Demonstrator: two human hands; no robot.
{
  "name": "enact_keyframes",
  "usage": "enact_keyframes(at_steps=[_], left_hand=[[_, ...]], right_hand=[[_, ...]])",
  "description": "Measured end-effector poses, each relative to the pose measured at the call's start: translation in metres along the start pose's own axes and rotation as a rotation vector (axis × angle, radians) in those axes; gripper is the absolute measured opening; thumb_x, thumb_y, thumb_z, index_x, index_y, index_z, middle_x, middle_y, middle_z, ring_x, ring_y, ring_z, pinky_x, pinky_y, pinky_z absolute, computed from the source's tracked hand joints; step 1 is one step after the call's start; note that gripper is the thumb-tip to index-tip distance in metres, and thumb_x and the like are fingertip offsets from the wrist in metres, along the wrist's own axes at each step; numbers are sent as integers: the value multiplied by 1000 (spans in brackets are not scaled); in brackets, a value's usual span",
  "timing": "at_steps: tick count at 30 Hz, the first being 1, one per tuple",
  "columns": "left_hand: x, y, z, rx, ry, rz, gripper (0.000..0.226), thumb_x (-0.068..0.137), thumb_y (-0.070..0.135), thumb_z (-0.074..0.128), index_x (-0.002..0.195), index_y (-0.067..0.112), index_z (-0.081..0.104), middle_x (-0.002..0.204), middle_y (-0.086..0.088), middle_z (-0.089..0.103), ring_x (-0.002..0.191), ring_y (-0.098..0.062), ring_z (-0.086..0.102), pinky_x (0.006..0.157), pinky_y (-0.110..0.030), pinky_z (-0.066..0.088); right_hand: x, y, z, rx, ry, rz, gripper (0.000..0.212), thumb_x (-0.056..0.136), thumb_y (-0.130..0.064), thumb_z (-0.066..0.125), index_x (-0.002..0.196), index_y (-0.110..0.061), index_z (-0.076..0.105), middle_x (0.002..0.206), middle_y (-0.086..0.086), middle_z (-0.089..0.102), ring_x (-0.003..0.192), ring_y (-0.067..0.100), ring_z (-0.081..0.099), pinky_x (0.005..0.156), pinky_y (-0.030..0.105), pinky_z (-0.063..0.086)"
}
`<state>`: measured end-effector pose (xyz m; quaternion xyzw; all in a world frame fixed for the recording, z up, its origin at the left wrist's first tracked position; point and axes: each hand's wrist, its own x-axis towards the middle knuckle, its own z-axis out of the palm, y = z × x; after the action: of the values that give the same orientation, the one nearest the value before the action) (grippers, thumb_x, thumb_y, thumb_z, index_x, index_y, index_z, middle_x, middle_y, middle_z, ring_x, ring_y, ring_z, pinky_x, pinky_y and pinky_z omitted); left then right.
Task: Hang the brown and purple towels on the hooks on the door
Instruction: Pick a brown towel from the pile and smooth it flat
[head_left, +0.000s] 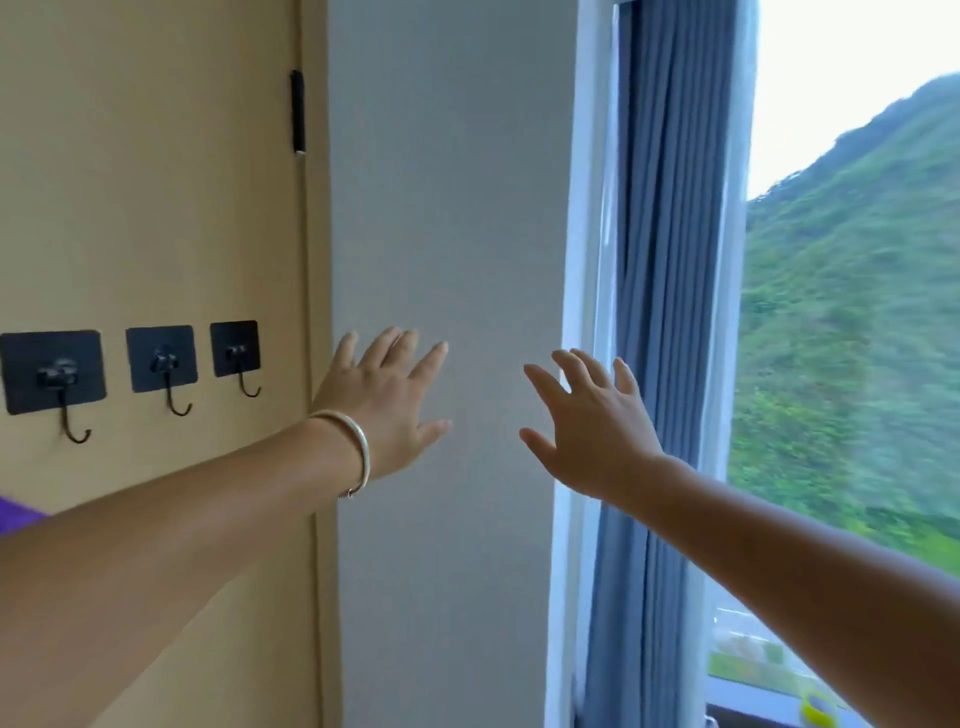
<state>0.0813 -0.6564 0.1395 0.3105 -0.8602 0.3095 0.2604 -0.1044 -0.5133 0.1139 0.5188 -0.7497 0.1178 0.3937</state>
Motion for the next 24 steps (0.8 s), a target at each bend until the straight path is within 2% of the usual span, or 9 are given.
enact_keyframes(at_steps=[5,13,24], left_hand=[[22,83,-22,-126,82,164,81,88,68,24,150,28,-9,160,-6,3,147,-22,1,116,-52,4],[48,251,-93,-319,202,409,82,89,68,24,150,25,-10,159,-9,5,147,-25,3,116,-54,6],[28,503,-212,-648,308,763,82,88,68,30,151,28,-5,160,-6,7,147,-23,5,116,-54,6]], right_hand=[[-62,73,-42,-115,-76,167,71,90,-61,44,149,-30,19,156,7,21,145,23,14,117,55,9],[-177,190,-125,-335,-168,431,72,89,-63,43,149,-30,21,157,6,22,144,24,18,115,55,14],[-361,326,-246,-604,-273,740,70,89,-62,43,148,-29,22,155,6,24,143,25,20,115,57,13]])
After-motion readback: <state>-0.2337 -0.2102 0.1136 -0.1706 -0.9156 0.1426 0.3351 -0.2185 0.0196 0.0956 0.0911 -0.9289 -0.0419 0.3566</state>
